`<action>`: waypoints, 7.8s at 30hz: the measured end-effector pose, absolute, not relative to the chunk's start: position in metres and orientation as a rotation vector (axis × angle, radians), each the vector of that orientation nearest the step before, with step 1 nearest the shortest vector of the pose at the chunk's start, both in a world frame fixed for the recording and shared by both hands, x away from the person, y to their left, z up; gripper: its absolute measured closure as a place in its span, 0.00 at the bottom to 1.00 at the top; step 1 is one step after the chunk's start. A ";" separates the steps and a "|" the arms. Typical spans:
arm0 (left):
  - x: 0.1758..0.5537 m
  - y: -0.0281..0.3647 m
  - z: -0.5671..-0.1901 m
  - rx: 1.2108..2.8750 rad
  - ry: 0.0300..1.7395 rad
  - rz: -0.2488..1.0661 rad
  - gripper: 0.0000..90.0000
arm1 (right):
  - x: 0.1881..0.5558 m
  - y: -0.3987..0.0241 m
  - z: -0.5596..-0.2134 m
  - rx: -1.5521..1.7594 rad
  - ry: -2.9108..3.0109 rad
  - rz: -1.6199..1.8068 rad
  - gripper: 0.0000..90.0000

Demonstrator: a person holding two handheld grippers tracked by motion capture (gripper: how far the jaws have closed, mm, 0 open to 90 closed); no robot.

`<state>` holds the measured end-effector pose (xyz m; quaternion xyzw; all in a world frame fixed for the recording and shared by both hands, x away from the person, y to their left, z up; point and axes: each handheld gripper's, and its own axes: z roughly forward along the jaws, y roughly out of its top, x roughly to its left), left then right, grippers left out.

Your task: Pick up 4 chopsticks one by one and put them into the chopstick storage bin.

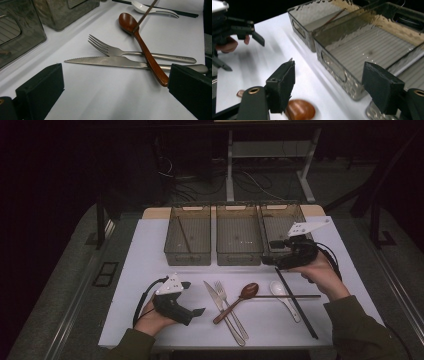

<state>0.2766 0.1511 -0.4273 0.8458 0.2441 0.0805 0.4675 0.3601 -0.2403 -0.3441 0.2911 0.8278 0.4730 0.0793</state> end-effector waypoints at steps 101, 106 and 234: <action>0.276 0.151 -0.427 2.079 0.597 0.194 0.00 | 0.334 -0.278 -0.402 0.541 2.988 0.723 0.93; 0.275 0.151 -0.427 2.078 0.597 0.195 0.00 | 0.335 -0.283 -0.395 0.643 2.909 0.848 0.93; 0.281 0.155 -0.425 2.014 0.594 0.152 0.00 | 0.479 -0.018 -0.385 1.202 2.452 1.367 0.93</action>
